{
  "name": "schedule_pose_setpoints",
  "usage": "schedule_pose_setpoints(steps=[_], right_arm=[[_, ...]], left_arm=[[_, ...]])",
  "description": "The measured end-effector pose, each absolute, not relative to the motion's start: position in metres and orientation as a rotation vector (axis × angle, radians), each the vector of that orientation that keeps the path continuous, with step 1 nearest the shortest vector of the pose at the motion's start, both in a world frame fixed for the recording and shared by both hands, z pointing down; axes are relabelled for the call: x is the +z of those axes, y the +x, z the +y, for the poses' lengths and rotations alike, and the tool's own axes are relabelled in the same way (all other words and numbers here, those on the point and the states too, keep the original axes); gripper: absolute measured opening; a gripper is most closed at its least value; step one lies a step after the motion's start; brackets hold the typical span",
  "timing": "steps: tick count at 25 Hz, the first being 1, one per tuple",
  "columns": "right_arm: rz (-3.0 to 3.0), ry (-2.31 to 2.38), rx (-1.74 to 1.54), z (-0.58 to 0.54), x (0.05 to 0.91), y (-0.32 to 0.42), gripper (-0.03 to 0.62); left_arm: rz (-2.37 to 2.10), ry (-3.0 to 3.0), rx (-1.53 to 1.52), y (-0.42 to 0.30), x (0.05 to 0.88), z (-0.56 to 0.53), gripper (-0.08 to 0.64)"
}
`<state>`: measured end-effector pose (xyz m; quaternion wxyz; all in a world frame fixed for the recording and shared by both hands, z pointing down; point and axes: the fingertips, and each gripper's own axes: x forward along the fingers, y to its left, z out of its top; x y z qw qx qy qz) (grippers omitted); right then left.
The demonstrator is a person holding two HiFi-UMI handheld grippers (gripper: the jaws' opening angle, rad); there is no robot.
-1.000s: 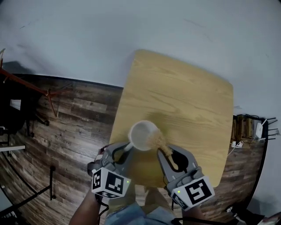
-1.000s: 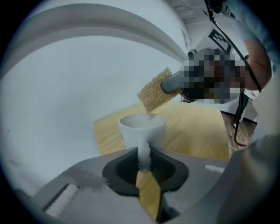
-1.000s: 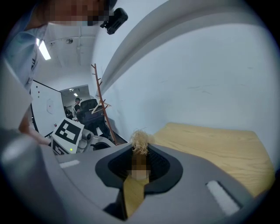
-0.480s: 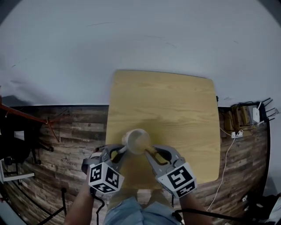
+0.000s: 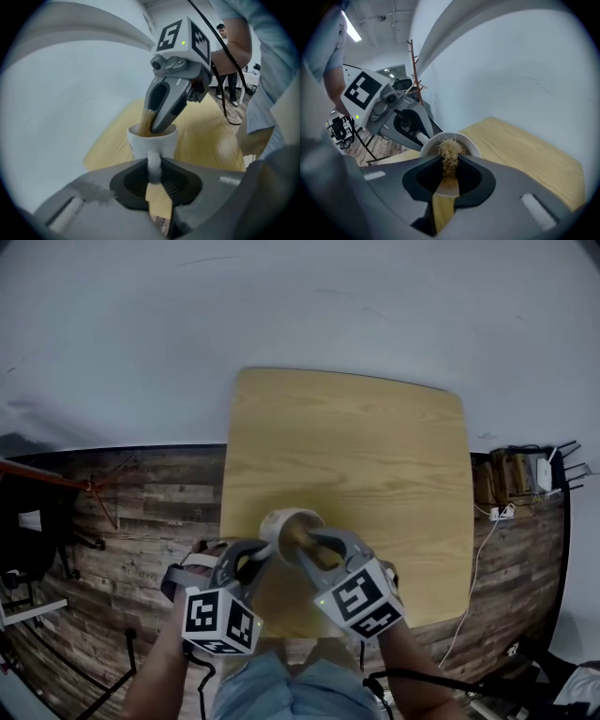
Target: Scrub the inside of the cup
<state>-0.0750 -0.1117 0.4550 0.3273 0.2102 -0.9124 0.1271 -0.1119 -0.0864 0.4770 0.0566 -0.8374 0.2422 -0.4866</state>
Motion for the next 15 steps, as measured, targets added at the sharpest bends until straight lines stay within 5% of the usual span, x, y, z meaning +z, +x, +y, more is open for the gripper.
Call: schedule_pose_setpoints(steps=[15], right_arm=[[-2.158,0.444,0.122,-0.117,0.489,-0.07,0.058]], left_arm=[[0.649,-2.452,-1.522,-0.107,0.472,-0.093,0.069]])
